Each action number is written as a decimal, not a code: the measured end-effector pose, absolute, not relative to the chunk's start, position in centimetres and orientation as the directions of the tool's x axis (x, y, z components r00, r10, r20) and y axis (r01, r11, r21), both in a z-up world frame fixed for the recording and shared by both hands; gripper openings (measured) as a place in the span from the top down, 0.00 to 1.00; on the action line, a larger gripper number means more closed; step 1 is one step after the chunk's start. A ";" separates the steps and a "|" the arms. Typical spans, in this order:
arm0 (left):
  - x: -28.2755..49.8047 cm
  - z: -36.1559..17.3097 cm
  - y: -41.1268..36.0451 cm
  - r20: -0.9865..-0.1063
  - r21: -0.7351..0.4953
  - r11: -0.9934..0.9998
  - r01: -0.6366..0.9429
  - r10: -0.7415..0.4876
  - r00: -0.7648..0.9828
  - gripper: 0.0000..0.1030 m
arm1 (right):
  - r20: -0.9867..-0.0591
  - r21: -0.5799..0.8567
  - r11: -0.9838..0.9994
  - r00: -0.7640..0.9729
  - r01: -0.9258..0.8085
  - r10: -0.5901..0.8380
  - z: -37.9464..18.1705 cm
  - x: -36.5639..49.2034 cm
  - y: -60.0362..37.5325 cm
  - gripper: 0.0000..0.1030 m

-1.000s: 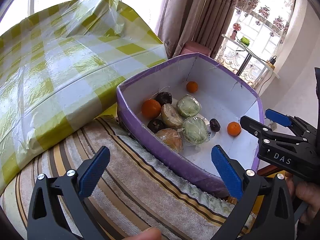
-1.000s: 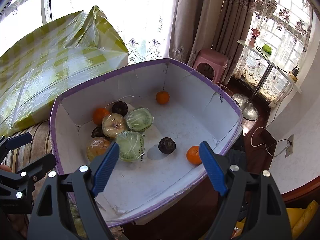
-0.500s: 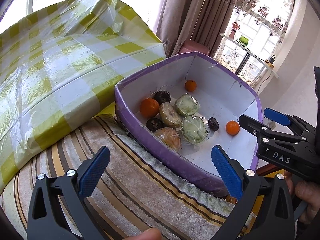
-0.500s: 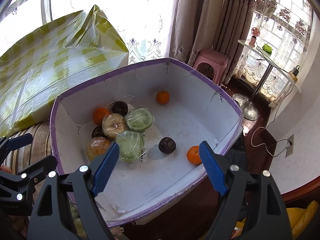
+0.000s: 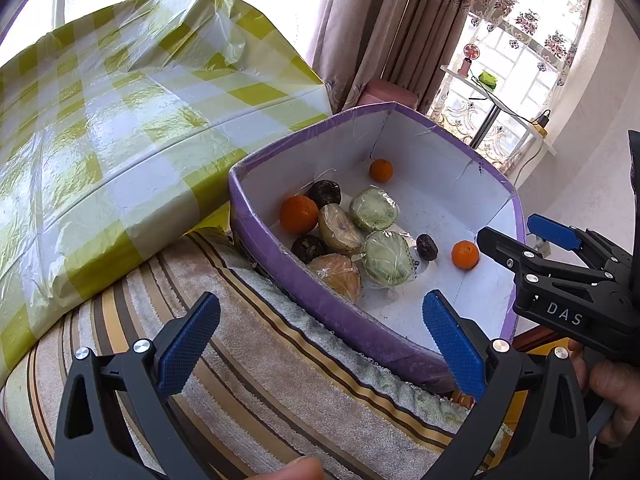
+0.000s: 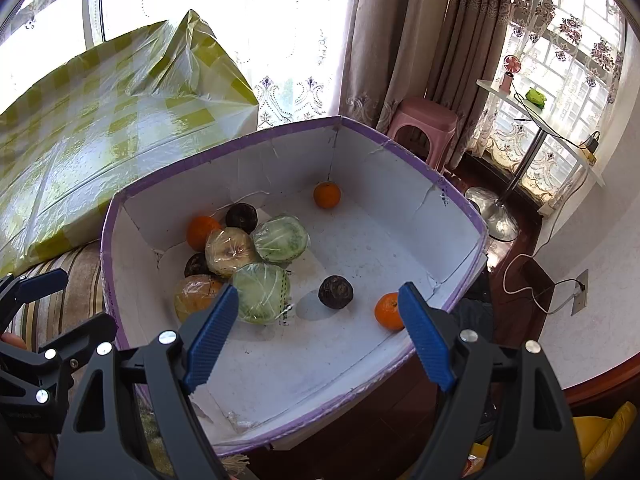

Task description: Organize fruits

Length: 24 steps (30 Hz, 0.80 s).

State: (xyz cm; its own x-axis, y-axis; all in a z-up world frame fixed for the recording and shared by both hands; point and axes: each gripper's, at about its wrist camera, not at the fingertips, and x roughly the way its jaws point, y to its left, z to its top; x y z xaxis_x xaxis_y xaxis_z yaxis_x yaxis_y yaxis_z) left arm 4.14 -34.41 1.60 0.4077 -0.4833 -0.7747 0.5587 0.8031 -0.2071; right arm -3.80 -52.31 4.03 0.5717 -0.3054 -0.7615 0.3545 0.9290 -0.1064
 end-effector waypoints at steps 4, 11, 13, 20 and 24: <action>4.2 1.6 -34.4 -0.775 -0.207 0.803 0.558 -0.483 0.408 0.04 | -0.760 -0.106 0.929 0.573 0.354 -0.305 4.1 -3.7 -52.4 0.20; 4.2 1.6 -34.4 -0.775 -0.207 0.804 0.558 -0.482 0.408 0.04 | -0.760 -0.107 0.930 0.574 0.352 -0.304 4.2 -3.7 -52.3 0.20; 4.2 1.6 -34.4 -0.775 -0.207 0.804 0.558 -0.483 0.408 0.04 | -0.760 -0.105 0.929 0.574 0.354 -0.304 4.2 -3.7 -52.4 0.20; 4.2 1.6 -34.5 -0.775 -0.207 0.804 0.558 -0.482 0.408 0.04 | -0.760 -0.105 0.930 0.574 0.352 -0.303 4.2 -3.7 -52.4 0.20; 4.2 1.7 -34.5 -0.775 -0.207 0.804 0.558 -0.482 0.408 0.04 | -0.761 -0.104 0.930 0.574 0.351 -0.302 4.2 -3.7 -52.4 0.20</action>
